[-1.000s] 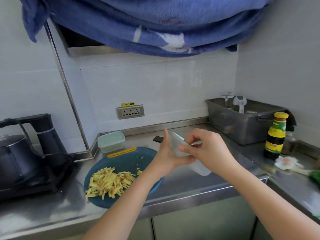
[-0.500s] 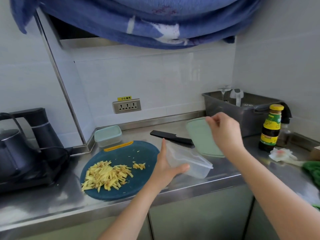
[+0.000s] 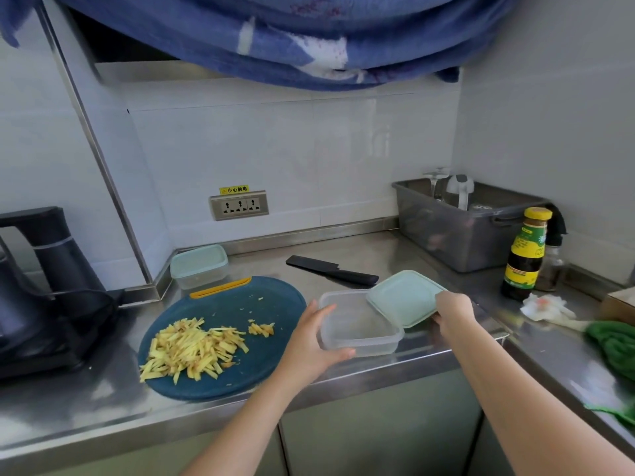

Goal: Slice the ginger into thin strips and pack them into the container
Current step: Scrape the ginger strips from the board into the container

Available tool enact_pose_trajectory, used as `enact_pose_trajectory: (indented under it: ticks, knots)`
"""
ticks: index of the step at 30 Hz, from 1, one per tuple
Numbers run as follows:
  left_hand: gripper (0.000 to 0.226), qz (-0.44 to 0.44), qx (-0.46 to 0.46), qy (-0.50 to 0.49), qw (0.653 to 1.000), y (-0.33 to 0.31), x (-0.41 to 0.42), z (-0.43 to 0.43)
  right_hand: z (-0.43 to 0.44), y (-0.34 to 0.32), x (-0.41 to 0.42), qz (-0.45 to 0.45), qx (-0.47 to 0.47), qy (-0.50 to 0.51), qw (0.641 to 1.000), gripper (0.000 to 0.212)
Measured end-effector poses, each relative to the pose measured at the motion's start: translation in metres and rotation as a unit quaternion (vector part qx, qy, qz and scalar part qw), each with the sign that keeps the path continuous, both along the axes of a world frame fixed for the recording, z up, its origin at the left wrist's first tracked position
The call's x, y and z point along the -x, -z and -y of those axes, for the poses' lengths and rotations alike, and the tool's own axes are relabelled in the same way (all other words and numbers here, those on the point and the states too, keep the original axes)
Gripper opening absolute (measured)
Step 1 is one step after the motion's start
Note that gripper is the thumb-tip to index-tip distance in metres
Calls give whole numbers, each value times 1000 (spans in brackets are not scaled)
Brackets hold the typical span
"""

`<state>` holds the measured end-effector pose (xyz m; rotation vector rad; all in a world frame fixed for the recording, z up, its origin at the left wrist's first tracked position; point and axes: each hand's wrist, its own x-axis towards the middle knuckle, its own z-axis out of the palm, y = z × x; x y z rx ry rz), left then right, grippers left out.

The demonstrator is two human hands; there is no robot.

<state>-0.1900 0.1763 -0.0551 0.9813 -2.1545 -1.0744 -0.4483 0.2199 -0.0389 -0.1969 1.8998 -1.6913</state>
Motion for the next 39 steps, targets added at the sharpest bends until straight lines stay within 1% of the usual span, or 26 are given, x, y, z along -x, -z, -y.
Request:
enact_pose_trajectory:
  ticks: [2, 4, 5, 7, 9, 11, 12, 13, 15, 17, 19, 21, 22, 23, 25, 26, 27, 28, 29, 31, 32, 33, 34, 36, 38, 39]
  knots:
    - [76, 20, 9, -10, 1000, 1, -1, -2, 5, 0, -4, -39, -78, -11, 996, 42]
    - [72, 38, 12, -7, 999, -2, -2, -2, 7, -8, -8, -104, -145, -18, 984, 48]
    - [72, 53, 16, -2, 998, -5, -4, -2, 6, -14, -13, -120, -166, -17, 979, 53]
    - [72, 75, 35, 4, 997, -15, -14, -2, 5, -26, -24, -168, -183, -33, 968, 60]
    - [65, 79, 79, -3, 994, -30, -29, 0, 1, -37, -36, -245, -178, -69, 951, 60]
    - [51, 52, 116, -47, 991, -46, -54, 8, 0, -48, -56, -359, -170, -134, 908, 58]
    - [44, 33, 117, -89, 989, -55, -70, 13, 0, -55, -69, -415, -156, -168, 880, 56]
    - [37, 14, 105, -143, 984, -62, -87, 21, 0, -61, -83, -452, -137, -199, 859, 54]
    - [31, -12, 58, -240, 969, -72, -122, 35, 4, -70, -118, -476, -95, -255, 836, 45]
    - [29, -8, 10, -299, 954, -77, -155, 46, 7, -74, -157, -487, -80, -321, 808, 37]
    - [14, 7, -16, -326, 945, -77, -185, 53, 10, -67, -192, -499, -90, -385, 771, 32]
    - [16, 11, -57, -358, 932, -71, -209, 59, 10, -54, -218, -517, -103, -439, 728, 27]
    - [17, 2, -94, -377, 921, -64, -220, 63, 9, -46, -226, -528, -104, -467, 701, 26]
    - [16, -8, -131, -392, 911, -58, -229, 64, 7, -37, -233, -533, -107, -499, 675, 32]
    - [24, -28, -192, -399, 896, -41, -241, 69, 4, -20, -243, -540, -115, -560, 618, 57]
    - [25, -38, -213, -398, 892, -35, -244, 71, 4, -11, -246, -554, -118, -573, 592, 64]
    - [25, -43, -222, -394, 891, -30, -246, 71, 4, -3, -248, -572, -114, -574, 575, 66]
    - [24, -40, -224, -391, 892, -27, -247, 71, 5, 6, -249, -587, -99, -561, 575, 64]
    - [23, -44, -220, -390, 893, -24, -247, 72, 4, 15, -250, -596, -76, -540, 589, 60]
    - [20, -62, -227, -385, 893, -20, -245, 74, 1, 34, -252, -599, -18, -489, 634, 49]
    - [18, -72, -235, -376, 893, -20, -244, 73, -1, 43, -253, -601, 12, -463, 651, 43]
    - [16, -82, -244, -368, 893, -21, -242, 71, -2, 50, -254, -608, 35, -439, 660, 37]
    - [16, -91, -254, -360, 893, -22, -241, 68, -3, 55, -255, -619, 52, -418, 663, 32]
    - [14, -105, -261, -352, 893, -25, -238, 60, -3, 60, -259, -649, 91, -381, 652, 24]
    - [6, -109, -264, -345, 894, -31, -238, 51, -5, 61, -262, -677, 130, -354, 633, 28]
    - [5, -101, -268, -339, 896, -34, -240, 47, -6, 62, -262, -688, 144, -346, 621, 30]
